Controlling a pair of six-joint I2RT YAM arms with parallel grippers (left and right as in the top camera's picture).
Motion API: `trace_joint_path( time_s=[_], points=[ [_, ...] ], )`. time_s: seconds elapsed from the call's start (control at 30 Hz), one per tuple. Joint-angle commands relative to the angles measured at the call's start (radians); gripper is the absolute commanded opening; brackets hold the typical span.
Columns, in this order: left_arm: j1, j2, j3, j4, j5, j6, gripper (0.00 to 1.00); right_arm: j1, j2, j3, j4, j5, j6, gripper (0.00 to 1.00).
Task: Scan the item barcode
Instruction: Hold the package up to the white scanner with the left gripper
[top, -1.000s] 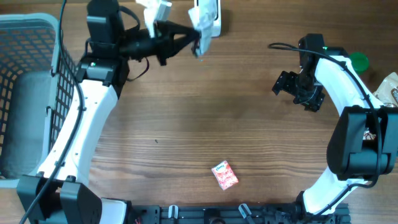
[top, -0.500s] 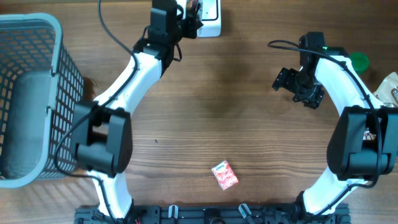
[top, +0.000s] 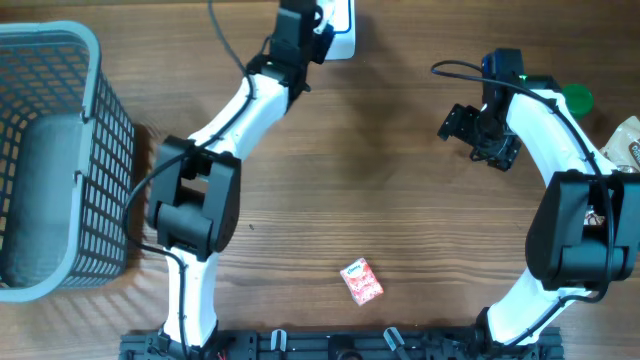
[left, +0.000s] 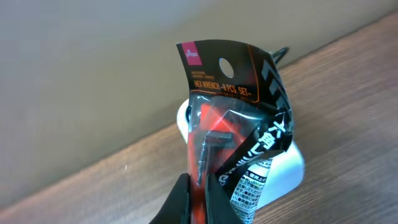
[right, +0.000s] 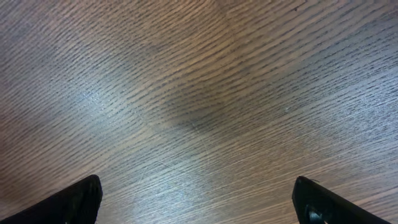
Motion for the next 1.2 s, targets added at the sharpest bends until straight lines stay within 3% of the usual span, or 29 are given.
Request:
trace_joint_path(
  time_s=[0.0,0.23,0.57,0.73,0.87,1.17],
  points=[
    [-0.035,0.046,0.038,0.02,-0.034,0.157,0.04,0.0,-0.031,0.002,0.004,-0.009,0.03,0.98],
    [-0.059,0.146,0.068,0.018,-0.159,0.423,0.04,0.0,-0.031,0.002,0.035,-0.008,0.031,0.98],
    [-0.035,0.148,0.077,0.02,-0.216,0.562,0.04,0.003,-0.026,-0.003,0.041,-0.009,0.062,0.94],
    [-0.044,0.148,0.085,0.023,-0.275,0.65,0.04,0.018,-0.024,-0.154,0.187,-0.05,0.116,0.93],
    [-0.038,0.148,0.128,0.023,-0.285,0.712,0.04,0.019,-0.024,-0.177,0.224,-0.054,0.134,0.93],
    [-0.033,0.148,0.142,-0.019,-0.264,0.762,0.04,0.019,-0.024,-0.177,0.24,-0.08,0.135,0.93]
  ],
)
